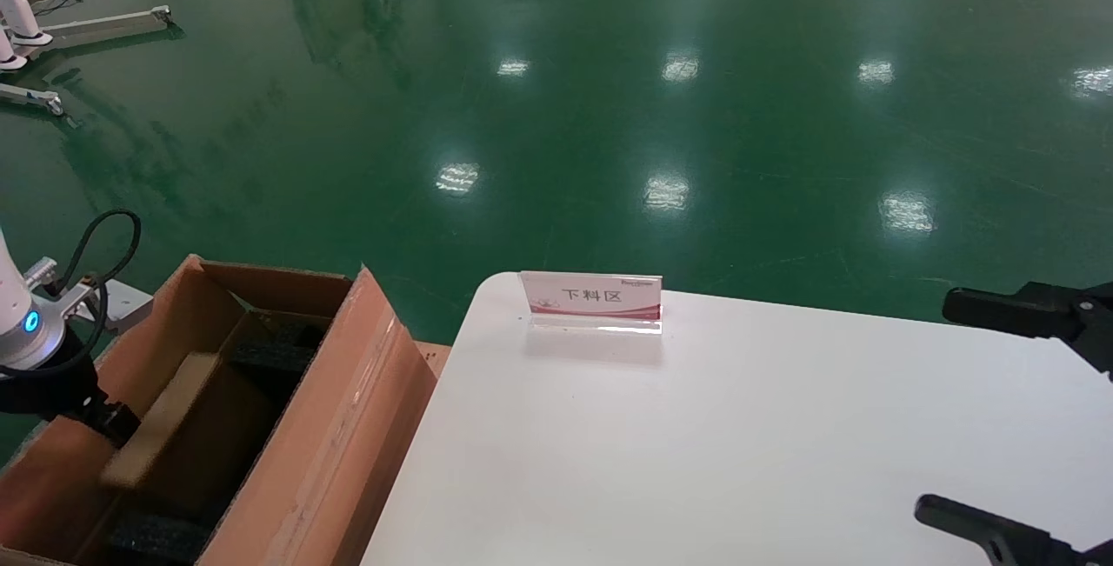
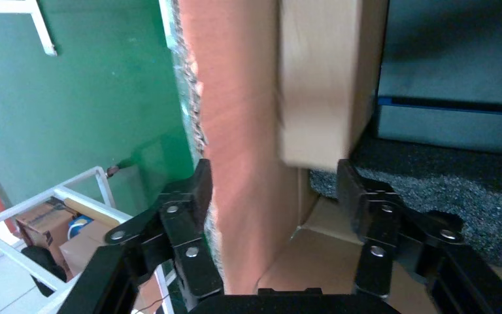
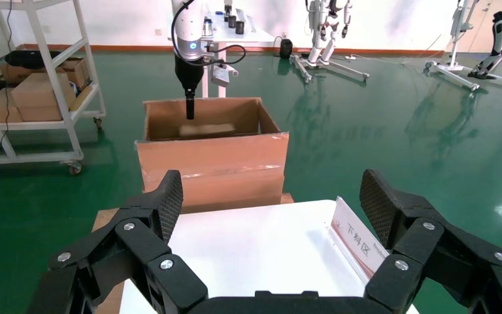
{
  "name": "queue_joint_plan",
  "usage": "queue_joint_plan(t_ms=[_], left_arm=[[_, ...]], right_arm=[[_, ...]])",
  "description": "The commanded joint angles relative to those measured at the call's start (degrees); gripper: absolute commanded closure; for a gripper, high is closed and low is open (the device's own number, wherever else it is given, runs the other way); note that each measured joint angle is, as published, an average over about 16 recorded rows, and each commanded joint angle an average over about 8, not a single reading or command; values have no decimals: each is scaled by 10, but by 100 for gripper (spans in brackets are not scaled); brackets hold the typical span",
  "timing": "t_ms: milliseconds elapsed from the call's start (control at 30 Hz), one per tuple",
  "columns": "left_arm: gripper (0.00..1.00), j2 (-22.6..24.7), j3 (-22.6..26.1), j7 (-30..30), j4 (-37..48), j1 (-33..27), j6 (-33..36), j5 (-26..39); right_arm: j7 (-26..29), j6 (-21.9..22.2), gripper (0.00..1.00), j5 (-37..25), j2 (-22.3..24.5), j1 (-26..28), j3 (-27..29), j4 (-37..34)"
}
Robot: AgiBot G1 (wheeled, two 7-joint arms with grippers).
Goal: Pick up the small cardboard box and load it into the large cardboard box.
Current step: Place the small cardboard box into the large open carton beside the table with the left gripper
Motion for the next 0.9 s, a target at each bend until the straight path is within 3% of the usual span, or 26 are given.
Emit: queue_joint_plan(t_ms=[33,400,667,900], left_arm=[[0,0,0,0,0,0,0,0],[0,0,-36,35,-8,-18,-8,11],[0,-32,-106,121,-34,-63,-15,20],[0,-94,-161,213,-86,-118,-15,3]], right_arm=[[0,0,0,0,0,0,0,0],[0,0,0,0,0,0,0,0],[0,0,0,0,0,0,0,0],[0,0,0,0,0,0,0,0]])
